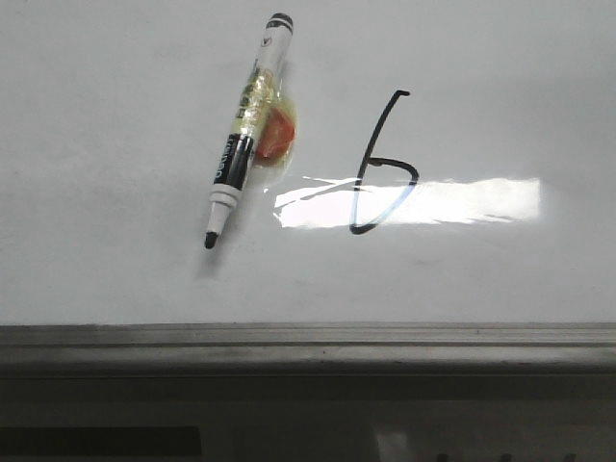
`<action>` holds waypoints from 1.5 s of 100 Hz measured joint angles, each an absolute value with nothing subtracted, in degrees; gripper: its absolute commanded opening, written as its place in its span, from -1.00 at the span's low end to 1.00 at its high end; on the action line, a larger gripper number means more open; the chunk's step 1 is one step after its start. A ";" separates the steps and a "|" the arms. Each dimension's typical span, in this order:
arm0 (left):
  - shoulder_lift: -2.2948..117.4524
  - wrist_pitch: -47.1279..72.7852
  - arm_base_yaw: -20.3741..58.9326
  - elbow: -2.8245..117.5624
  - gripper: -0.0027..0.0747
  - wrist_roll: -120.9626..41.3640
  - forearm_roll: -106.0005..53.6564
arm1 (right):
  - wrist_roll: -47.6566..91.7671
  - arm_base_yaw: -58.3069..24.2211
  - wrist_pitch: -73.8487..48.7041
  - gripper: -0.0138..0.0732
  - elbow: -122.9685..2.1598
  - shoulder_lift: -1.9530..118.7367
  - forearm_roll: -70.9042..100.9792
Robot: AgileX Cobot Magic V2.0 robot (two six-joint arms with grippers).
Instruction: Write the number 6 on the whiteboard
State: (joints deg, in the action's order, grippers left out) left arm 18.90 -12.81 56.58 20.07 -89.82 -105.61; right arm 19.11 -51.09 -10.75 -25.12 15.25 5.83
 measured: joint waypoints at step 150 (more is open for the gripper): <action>5.70 13.79 13.64 -0.06 -0.98 -6.57 -1.41 | 19.11 -51.09 -10.53 -0.78 -25.03 15.25 5.83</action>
State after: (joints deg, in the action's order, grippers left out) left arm 5.70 13.79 13.64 -0.06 -6.57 -1.41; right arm 19.11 -51.09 -10.53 -25.03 15.25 5.83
